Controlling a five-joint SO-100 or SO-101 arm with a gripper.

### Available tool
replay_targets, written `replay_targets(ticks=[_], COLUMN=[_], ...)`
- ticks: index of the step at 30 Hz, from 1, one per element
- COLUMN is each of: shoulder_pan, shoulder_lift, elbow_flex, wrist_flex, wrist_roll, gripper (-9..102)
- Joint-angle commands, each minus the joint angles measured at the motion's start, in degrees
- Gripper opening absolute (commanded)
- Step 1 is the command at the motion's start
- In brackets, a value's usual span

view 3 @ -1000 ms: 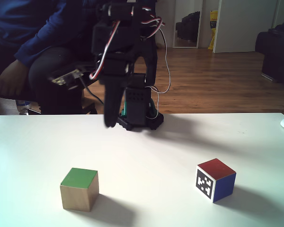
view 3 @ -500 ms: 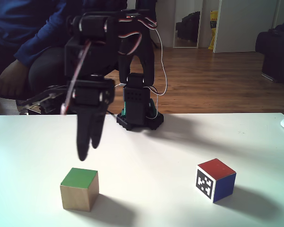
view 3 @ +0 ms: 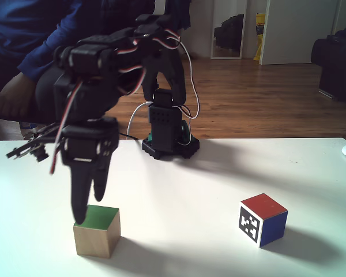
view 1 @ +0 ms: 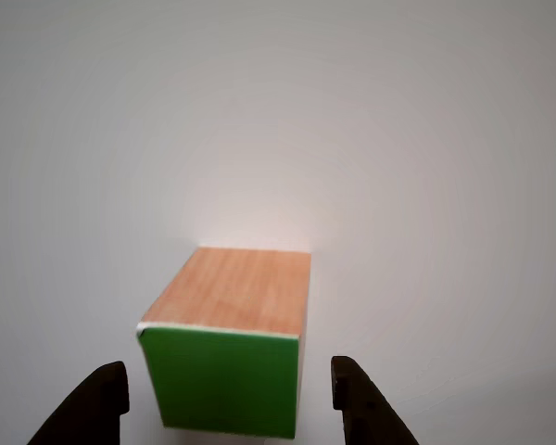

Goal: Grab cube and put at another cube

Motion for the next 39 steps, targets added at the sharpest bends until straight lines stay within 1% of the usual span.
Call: replay_targets(ticks=[1,14,25,29,33,39], shoulder_pan=[0.0,-2.02,-4.04,-4.04,-3.87,-3.52], shoulder_lift=[-1.32,-6.24,-6.68,-6.86,-7.12,-8.35], elbow_flex=[-4.04,-5.36,-5.1,-5.36,-5.62,-6.15], wrist_flex=[0.53,0.44,0.35,0.09,0.0,0.0], wrist_roll=[-0.35,0.7,2.64,2.64,2.64,2.2], gripper=[35,36,36,35,32,32])
